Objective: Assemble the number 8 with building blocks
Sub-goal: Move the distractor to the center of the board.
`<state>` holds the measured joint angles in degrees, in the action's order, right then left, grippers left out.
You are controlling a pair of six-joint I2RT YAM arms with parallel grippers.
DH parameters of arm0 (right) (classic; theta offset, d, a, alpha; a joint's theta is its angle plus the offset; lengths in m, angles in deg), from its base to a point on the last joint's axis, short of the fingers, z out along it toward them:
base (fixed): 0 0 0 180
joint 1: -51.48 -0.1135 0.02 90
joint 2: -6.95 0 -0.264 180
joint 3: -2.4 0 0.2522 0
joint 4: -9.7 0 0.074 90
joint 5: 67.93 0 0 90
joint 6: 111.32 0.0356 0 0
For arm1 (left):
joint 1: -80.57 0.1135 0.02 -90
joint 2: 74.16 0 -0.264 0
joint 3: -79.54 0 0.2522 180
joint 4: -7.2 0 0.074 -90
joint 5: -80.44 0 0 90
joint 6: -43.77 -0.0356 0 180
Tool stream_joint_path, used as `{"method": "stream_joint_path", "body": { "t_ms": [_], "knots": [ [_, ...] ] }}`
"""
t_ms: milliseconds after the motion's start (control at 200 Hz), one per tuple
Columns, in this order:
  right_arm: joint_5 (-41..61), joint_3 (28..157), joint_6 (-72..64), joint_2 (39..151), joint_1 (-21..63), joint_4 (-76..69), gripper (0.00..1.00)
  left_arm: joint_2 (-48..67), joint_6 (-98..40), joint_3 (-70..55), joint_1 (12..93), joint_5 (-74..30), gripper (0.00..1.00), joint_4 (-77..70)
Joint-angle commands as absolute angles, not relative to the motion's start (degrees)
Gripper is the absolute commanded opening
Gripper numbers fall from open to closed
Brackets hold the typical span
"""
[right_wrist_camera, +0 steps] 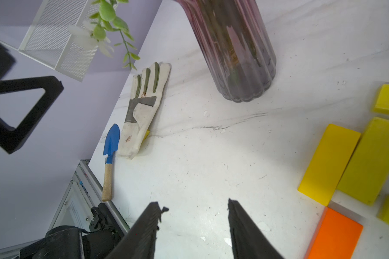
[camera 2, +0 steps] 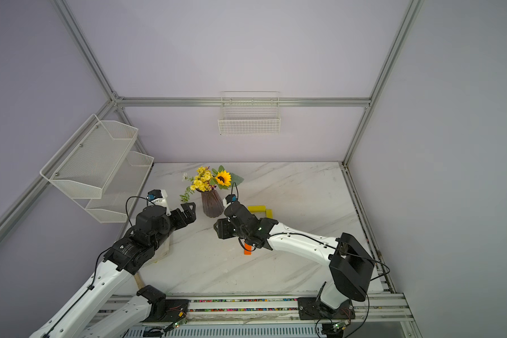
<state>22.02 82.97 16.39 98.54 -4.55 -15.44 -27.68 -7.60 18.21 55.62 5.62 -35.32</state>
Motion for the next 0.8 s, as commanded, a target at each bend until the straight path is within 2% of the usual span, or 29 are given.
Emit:
{"method": "stream_joint_path", "body": {
  "t_ms": [0,395,685,795],
  "knots": [
    [21.6,86.7,17.6,102.4,-4.8,-15.8,0.53,-29.0,-10.4,16.2,55.3,4.5,1.00,-33.8],
    [29.9,105.8,5.3,121.7,-9.3,-22.0,0.53,-42.2,-7.7,22.9,55.5,17.9,1.00,-38.3],
    [32.4,111.3,-7.0,130.8,-13.2,-18.5,0.53,-49.7,-4.0,16.3,55.5,31.4,1.00,-50.5],
    [30.0,111.8,-11.5,132.5,-13.9,-16.1,0.54,-52.5,-2.8,12.3,55.5,36.8,1.00,-55.2]
  ]
}}
